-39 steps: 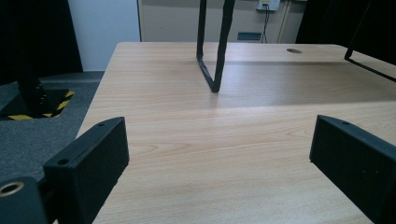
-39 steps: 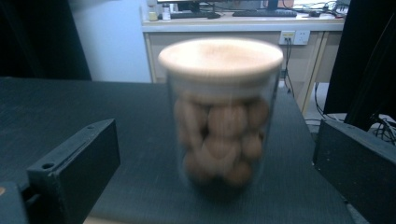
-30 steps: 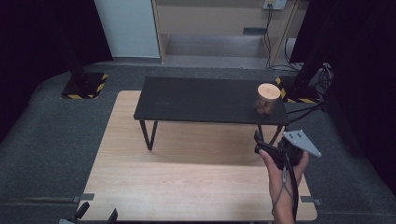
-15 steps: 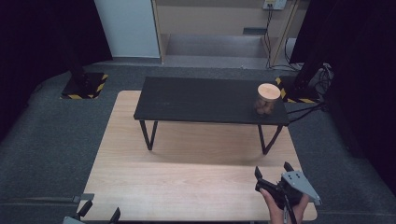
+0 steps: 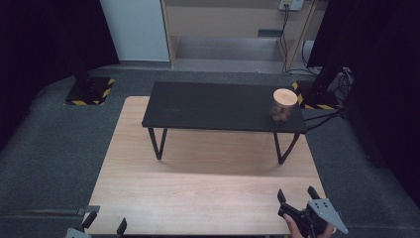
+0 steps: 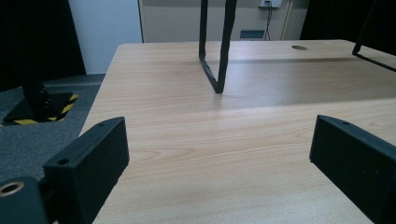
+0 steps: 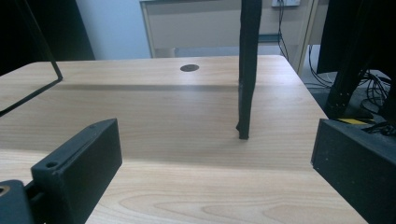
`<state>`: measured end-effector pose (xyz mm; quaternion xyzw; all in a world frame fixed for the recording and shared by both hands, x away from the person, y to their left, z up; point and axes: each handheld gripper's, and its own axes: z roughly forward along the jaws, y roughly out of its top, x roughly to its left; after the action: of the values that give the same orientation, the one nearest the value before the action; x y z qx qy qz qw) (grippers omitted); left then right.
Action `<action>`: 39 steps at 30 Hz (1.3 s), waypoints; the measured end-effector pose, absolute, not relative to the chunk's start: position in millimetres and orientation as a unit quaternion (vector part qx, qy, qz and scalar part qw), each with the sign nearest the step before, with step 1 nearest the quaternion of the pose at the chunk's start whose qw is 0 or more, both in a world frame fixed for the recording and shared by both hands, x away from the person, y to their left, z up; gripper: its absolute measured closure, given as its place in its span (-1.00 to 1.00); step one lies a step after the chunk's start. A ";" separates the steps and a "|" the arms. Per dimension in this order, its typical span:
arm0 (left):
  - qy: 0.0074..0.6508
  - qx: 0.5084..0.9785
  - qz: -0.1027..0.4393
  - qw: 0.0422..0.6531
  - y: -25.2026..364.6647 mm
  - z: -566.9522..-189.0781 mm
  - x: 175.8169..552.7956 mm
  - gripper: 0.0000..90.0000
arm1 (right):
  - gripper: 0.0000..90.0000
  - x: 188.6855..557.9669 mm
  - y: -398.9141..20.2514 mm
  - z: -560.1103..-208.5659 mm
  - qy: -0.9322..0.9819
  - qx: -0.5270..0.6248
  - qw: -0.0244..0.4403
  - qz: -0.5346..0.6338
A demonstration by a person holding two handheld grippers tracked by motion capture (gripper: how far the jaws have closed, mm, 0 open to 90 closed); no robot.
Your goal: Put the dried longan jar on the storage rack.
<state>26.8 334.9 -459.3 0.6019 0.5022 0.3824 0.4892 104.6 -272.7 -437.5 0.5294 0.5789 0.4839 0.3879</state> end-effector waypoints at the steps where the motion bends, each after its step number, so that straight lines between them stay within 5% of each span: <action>1: 0.502 0.602 0.383 0.489 334.9 -459.2 27.3 -0.93 | -0.96 104.0 -273.3 -439.3 0.578 0.530 0.387 0.485; 39: 0.491 0.616 0.387 0.479 346.2 -445.0 64.5 -0.93 | -0.96 98.3 -288.2 -469.3 0.558 0.551 0.385 0.487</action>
<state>64.5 346.2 -445.0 0.6163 0.4905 0.3875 0.4790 98.3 -288.2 -469.3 0.5506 0.5585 0.4865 0.3850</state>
